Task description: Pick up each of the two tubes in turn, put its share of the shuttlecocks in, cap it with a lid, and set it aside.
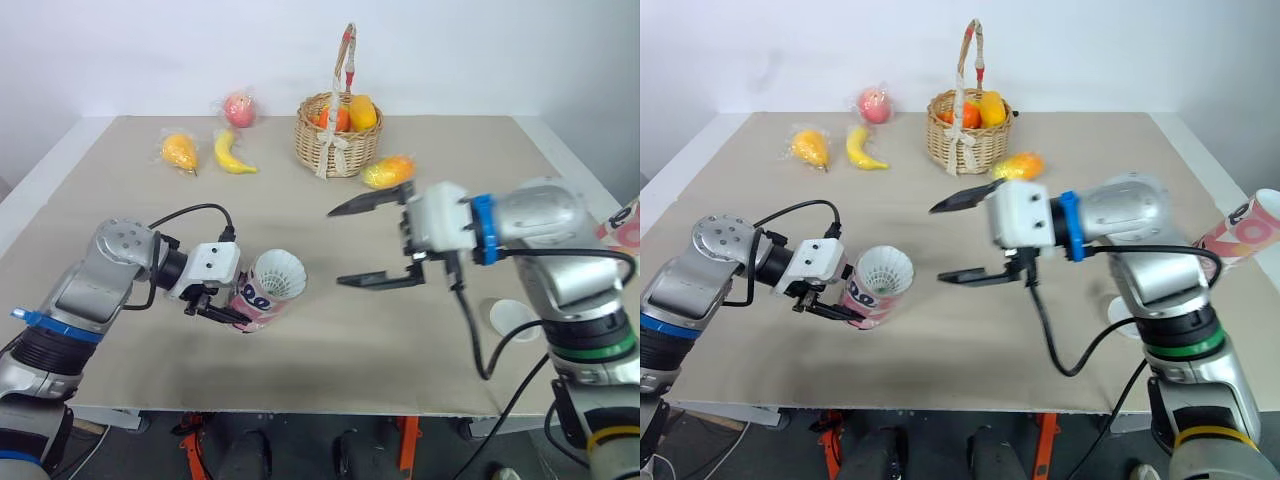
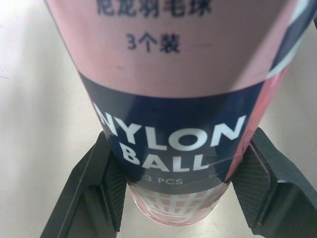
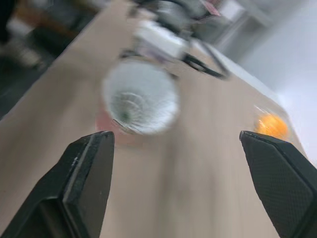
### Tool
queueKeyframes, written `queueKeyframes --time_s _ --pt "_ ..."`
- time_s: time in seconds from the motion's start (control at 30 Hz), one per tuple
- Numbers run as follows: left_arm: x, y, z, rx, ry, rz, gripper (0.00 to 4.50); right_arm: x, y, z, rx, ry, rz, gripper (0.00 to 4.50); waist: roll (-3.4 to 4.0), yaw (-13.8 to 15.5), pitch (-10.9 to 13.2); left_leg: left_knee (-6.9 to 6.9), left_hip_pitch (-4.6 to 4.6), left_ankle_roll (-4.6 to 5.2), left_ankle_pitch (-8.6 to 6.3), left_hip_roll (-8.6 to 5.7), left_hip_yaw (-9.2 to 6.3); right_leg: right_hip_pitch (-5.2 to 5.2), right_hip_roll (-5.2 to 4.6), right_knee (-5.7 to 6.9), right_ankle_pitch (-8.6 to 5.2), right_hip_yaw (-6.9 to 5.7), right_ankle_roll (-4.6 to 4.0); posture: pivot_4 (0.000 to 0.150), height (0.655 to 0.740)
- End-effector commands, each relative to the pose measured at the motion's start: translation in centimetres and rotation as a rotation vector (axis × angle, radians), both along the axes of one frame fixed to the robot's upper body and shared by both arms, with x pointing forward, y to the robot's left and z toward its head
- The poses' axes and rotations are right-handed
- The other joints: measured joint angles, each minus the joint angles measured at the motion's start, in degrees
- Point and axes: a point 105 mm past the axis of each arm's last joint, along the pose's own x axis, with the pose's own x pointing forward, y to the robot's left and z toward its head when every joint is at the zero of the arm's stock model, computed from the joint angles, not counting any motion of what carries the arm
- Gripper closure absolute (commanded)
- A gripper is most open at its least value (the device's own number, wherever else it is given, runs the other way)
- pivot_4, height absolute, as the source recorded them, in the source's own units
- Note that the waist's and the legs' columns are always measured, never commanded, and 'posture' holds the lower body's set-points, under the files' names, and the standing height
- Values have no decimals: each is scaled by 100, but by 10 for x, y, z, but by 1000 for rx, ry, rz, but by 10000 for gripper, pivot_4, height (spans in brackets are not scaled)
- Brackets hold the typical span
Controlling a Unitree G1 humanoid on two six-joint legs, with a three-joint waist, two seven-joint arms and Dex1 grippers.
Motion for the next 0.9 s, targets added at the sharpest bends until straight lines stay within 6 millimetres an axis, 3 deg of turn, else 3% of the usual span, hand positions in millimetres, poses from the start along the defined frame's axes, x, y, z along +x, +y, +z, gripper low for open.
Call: queueKeyframes --time_s 0.03,0.17,0.3,0.43,0.53,0.67,0.7,0.77,0.9 --pt "-14 -22 -3 -96 77 -83 18334 -3 -26 -5 50 56 -122 1634 0 64 0 0 0 0 0 -2 -1 1 -1 0 -1 -1 1 1500 7400" --pt "-17 -32 2 -162 66 -114 18334 -9 -46 -20 48 124 -221 1634 -2 96 3 7 -24 -1 -2 -8 -11 -9 -9 -4 -4 -11 6 1500 7400" --pt "-12 -52 6 -273 40 -117 18334 -14 -50 -7 114 132 -246 1634 -8 89 8 18 -32 -1 -1 -6 -8 -19 -4 -1 5 -8 12 1500 7400" --pt "-21 -51 -6 -226 95 -151 18334 -12 -45 6 148 120 -255 1634 -16 24 14 20 -25 -2 0 12 -12 -18 23 -1 4 -7 19 1500 7400" --pt "-19 -38 -17 -117 96 -140 18334 -16 -33 11 147 133 -191 9552 -17 14 16 16 -20 -1 2 20 -14 -19 33 1 4 -7 18 1500 7400" --pt "-19 -27 -22 -32 118 -138 18334 -32 -19 -1 49 150 -46 28511 -18 7 16 14 -18 -2 2 27 -15 -16 39 1 1 -9 13 1500 7400" --pt "-19 -25 -23 -17 117 -138 18334 -32 -15 -2 24 139 -27 31347 -18 -10 16 14 -17 -1 2 28 -13 -17 39 1 0 -8 13 1500 7400" --pt "-17 -21 -24 4 116 -134 18334 -33 -6 -3 -19 120 25 42993 -17 -44 16 13 -17 -1 2 28 -11 -18 38 1 0 -6 13 1500 7400" --pt "-14 -16 -22 23 114 -146 18334 -36 21 0 -124 69 177 44063 -17 -74 16 13 -6 -1 2 48 -3 -18 56 2 6 -3 3 1500 7400"
